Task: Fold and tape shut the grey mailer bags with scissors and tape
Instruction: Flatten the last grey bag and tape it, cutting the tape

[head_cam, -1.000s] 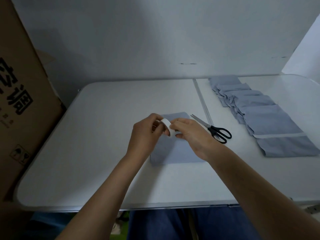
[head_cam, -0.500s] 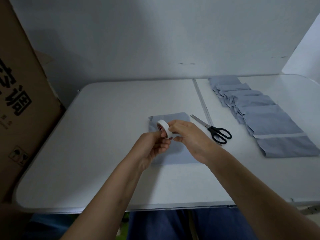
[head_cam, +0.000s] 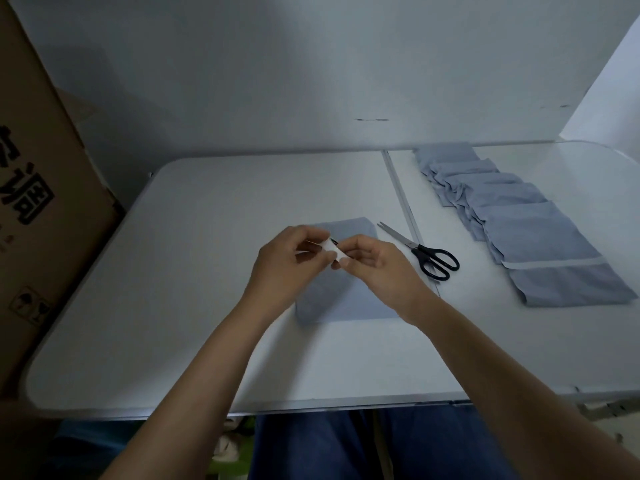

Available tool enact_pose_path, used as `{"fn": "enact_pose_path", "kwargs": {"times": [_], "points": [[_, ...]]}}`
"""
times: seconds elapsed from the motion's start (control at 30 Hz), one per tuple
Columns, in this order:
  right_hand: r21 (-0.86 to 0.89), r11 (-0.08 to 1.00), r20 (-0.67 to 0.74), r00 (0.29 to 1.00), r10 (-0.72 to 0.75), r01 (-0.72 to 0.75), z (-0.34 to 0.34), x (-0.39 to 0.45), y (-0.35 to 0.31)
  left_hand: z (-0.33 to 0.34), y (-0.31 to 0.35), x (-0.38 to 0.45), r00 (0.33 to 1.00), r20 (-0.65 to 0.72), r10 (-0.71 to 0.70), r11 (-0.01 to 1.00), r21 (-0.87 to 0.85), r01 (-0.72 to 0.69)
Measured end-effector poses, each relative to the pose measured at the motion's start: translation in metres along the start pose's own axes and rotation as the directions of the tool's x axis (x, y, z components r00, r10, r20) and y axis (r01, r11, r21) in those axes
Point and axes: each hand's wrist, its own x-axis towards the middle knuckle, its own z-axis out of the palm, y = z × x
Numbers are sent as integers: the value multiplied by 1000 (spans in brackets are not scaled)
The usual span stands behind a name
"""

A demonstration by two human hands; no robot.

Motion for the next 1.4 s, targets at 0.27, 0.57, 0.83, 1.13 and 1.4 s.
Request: {"fn": "enact_pose_path", "kwargs": {"times": [0.27,0.57,0.83,1.13,1.4], "points": [[-135,991,20,1000,-3,5,-10,1,3,-11,-7,8,984,174,-45,998,-26,50],[-224,975,-88,996,-20,0,-2,5,9,11,-3,4,999,-28,21,990,138,-17],[-167,986,-195,980,-34,1,4,6,12,30,-5,3,981,-130,143,942,322,-94],[-179,984,-260,965,-38,-10,7,9,11,43,-6,-2,966,-238,97,975,218,-45],[-115,993,-259,966,-13,-17,2,10,12,49,-7,1,961,-250,114,980,187,-67]]}}
